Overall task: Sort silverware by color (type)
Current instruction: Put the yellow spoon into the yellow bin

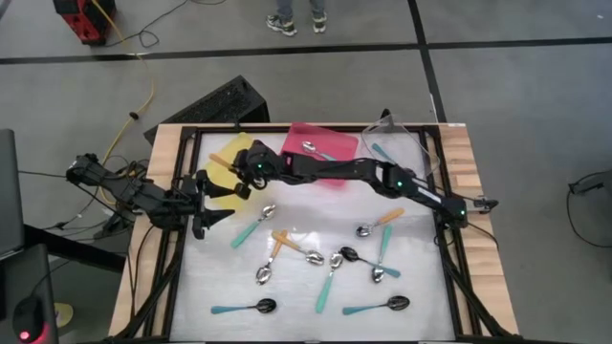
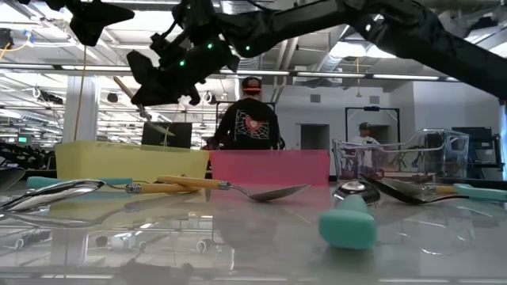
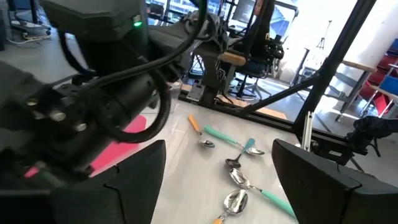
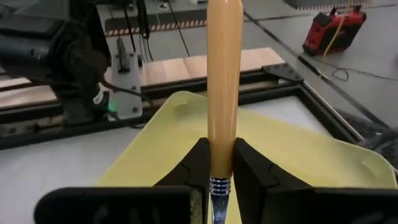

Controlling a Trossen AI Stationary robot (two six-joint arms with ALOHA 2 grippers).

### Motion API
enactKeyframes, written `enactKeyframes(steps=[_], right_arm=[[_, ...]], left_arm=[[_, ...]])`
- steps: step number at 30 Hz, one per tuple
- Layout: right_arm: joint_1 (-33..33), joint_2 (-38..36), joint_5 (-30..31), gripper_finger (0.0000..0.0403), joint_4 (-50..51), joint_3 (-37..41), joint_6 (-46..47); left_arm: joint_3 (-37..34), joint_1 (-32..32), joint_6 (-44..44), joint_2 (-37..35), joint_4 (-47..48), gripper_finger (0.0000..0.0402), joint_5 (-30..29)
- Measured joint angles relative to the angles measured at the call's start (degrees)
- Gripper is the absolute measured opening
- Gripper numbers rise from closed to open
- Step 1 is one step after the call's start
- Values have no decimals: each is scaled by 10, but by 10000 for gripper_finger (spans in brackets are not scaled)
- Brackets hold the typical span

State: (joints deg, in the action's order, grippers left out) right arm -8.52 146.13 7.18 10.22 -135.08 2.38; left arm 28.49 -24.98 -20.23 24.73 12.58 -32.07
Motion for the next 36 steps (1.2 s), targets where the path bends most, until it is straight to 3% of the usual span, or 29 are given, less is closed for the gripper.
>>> enactKeyframes(steps=[6,23,36], right_arm=[[-15,5,0,68,-47,7,-28],[-52,40,8,68,-96,11,74],[-59,41,4,68,-44,12,98]], left_arm=[[0,0,3,0,5,281,0],[0,0,5,0,6,281,0],[0,0,15,0,6,281,-1]])
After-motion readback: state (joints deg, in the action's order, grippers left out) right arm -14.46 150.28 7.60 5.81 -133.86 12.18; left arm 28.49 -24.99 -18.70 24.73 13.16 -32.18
